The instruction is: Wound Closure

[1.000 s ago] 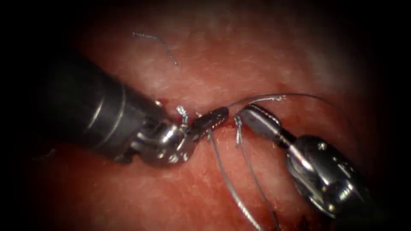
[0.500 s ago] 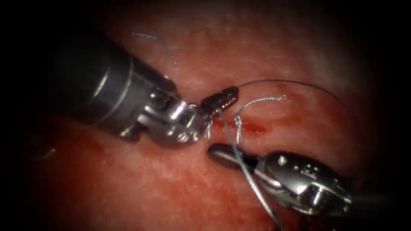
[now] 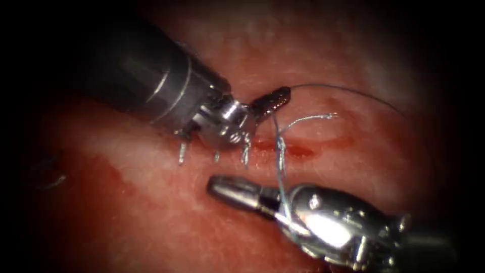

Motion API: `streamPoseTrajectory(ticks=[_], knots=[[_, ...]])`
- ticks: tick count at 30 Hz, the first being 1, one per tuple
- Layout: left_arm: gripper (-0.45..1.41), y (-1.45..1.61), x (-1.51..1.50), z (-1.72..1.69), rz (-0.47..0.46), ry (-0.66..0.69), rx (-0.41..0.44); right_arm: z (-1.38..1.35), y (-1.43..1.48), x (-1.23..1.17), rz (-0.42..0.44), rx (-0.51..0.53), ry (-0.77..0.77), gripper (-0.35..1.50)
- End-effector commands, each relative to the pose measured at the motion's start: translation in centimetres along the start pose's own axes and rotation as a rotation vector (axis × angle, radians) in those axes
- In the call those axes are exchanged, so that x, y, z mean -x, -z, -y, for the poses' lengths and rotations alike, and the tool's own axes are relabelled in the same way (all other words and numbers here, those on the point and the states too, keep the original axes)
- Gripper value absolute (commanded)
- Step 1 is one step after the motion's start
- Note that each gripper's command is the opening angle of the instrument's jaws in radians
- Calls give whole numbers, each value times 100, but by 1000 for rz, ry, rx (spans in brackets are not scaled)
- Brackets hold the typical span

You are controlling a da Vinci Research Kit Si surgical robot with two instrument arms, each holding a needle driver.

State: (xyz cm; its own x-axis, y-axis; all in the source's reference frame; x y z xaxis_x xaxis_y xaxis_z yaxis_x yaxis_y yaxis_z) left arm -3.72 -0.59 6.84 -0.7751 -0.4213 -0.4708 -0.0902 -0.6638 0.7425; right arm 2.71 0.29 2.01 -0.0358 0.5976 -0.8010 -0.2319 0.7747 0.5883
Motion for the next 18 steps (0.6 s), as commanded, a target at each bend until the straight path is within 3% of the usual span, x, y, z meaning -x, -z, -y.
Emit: streamPoseTrajectory(ticks=[1,4,9,10,13,14,18], knots=[[-45,0,-2,-12,-7,-2,11,8,0,8,-7,-6,-7,-35],[-45,-2,1,-20,-12,-10,24,6,3,6,-34,-5,-7,-35],[-45,0,-6,-34,-14,-20,21,0,-1,-2,-169,34,-6,-35],[-45,1,-10,-39,-11,-23,19,-2,-4,-5,-224,58,-10,-30],[-45,3,-15,-43,-9,-25,17,-5,-7,-6,-229,99,-25,-16],[-45,4,-16,-43,-9,-25,17,-6,-8,-7,-230,113,-30,-8],[-45,9,-19,-44,-10,-25,17,-14,-3,-13,-233,198,-51,68]])
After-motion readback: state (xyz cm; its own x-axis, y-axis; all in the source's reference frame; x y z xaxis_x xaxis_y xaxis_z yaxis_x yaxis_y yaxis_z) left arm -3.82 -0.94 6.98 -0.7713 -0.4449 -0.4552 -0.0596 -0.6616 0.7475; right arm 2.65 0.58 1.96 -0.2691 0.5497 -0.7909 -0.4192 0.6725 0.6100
